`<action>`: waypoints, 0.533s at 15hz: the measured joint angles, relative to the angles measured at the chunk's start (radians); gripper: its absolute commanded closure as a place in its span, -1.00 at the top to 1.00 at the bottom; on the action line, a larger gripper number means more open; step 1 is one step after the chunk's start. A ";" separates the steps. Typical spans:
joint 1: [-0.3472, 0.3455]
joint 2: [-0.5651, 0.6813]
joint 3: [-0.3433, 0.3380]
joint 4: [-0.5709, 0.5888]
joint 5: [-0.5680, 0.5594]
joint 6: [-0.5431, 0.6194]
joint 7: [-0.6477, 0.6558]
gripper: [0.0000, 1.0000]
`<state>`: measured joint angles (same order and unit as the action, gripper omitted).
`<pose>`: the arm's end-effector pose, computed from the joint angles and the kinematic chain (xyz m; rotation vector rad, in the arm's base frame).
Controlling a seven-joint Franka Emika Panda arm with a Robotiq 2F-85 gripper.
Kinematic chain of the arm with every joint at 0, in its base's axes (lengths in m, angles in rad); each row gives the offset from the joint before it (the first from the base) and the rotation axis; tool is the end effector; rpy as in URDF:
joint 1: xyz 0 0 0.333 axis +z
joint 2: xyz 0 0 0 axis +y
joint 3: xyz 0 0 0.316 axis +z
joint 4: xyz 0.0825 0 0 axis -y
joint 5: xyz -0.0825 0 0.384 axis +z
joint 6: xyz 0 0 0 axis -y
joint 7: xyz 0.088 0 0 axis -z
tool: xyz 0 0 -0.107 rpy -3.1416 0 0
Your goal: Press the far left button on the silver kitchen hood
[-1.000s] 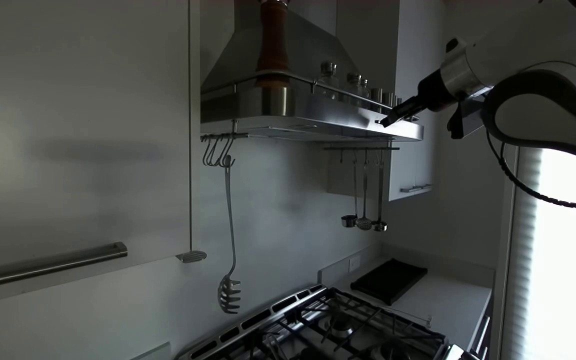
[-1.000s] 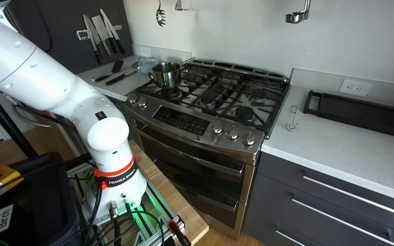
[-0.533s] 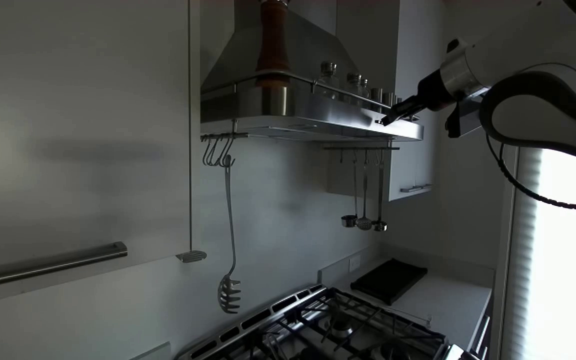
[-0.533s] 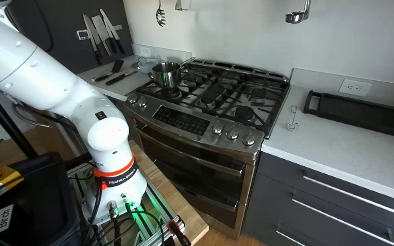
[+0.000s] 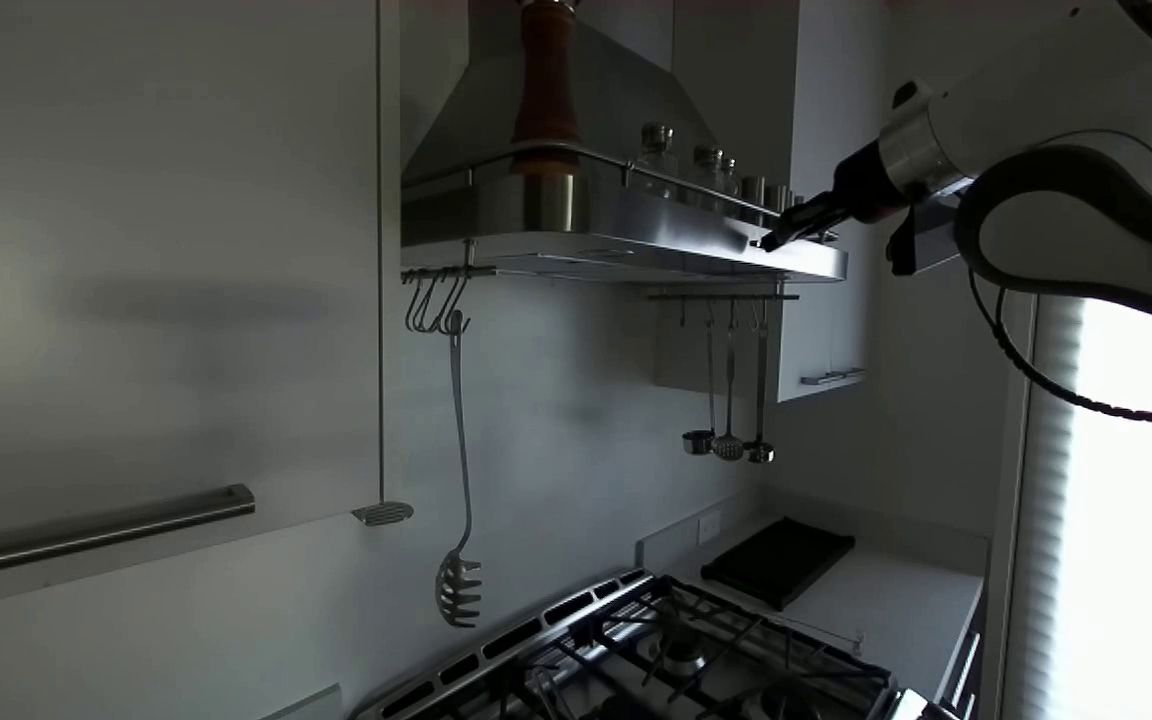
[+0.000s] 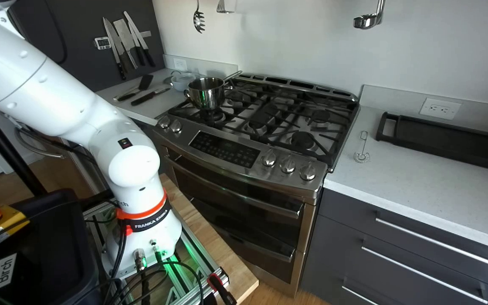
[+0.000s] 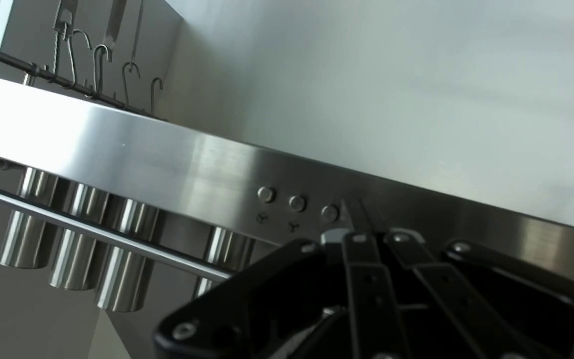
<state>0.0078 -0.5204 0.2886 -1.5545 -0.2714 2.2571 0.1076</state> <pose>0.3113 0.1667 0.9512 2.3786 0.3342 1.7426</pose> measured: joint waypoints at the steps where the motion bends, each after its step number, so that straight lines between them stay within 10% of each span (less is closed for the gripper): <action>1: 0.002 0.001 -0.002 -0.001 0.002 0.002 0.002 -1.00; 8: 0.016 0.010 -0.014 -0.004 0.036 0.033 0.003 -1.00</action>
<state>0.0237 -0.5099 0.2746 -1.5586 -0.2353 2.2896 0.1104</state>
